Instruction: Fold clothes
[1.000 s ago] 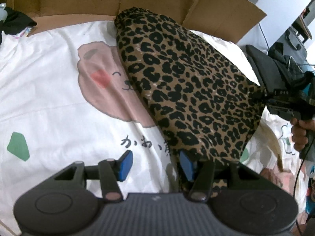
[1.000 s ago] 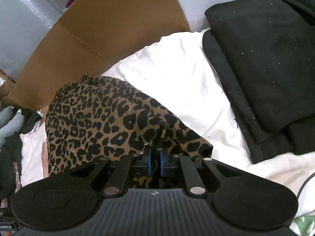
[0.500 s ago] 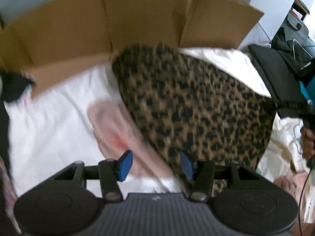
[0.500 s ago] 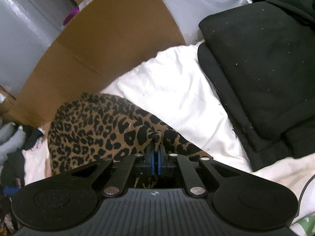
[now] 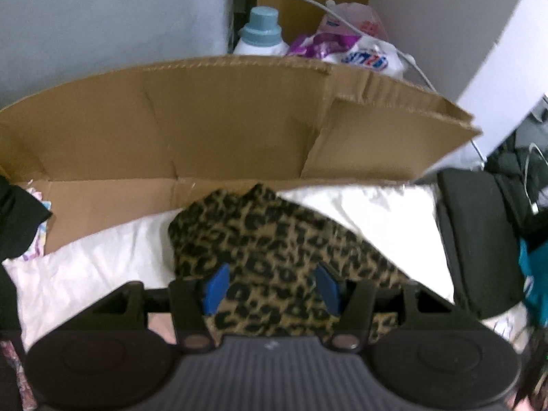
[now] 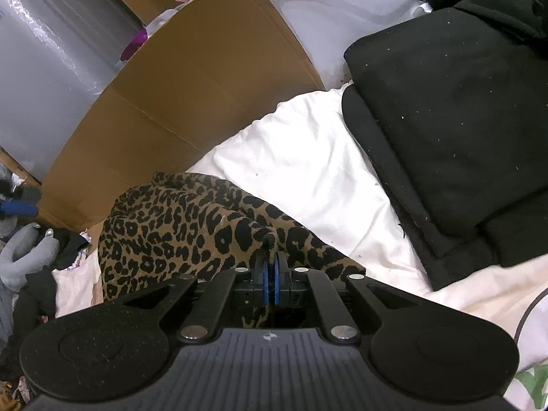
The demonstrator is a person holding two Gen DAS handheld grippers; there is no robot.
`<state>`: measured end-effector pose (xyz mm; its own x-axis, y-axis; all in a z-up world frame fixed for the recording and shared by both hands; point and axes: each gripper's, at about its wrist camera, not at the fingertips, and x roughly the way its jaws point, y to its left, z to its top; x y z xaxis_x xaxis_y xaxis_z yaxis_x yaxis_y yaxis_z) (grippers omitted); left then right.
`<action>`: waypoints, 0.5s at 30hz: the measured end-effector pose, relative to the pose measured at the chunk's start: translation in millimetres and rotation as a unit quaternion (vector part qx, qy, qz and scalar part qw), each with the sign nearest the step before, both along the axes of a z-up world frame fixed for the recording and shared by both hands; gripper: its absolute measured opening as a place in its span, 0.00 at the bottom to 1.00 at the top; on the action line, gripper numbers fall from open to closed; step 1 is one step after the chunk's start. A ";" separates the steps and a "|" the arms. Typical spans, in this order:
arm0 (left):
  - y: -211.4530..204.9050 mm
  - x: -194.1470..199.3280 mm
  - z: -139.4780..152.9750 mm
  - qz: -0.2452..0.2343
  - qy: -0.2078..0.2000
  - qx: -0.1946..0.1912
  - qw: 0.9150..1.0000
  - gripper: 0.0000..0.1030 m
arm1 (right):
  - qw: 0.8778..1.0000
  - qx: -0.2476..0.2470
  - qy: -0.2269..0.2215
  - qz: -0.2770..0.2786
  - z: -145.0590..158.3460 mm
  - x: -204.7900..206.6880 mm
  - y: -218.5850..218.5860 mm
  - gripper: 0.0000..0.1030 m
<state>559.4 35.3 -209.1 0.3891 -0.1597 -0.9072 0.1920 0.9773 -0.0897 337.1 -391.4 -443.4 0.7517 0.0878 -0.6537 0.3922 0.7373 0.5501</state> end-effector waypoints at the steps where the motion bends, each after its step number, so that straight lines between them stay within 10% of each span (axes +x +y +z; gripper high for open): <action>1: -3.8 5.9 -1.3 0.005 0.002 0.001 1.000 0.57 | 1.000 0.002 0.000 -0.001 -0.5 -0.9 -0.6 0.00; 15: -45.0 80.1 -59.1 0.066 0.045 0.010 0.997 0.40 | 1.000 0.002 0.016 0.000 -10.2 -5.3 -8.1 0.00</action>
<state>639.5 -9.7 -268.3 0.3217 -0.0943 -0.9421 0.0529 0.9953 -0.0815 331.9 -399.5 -453.6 0.7308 0.0918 -0.6764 0.4085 0.7350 0.5412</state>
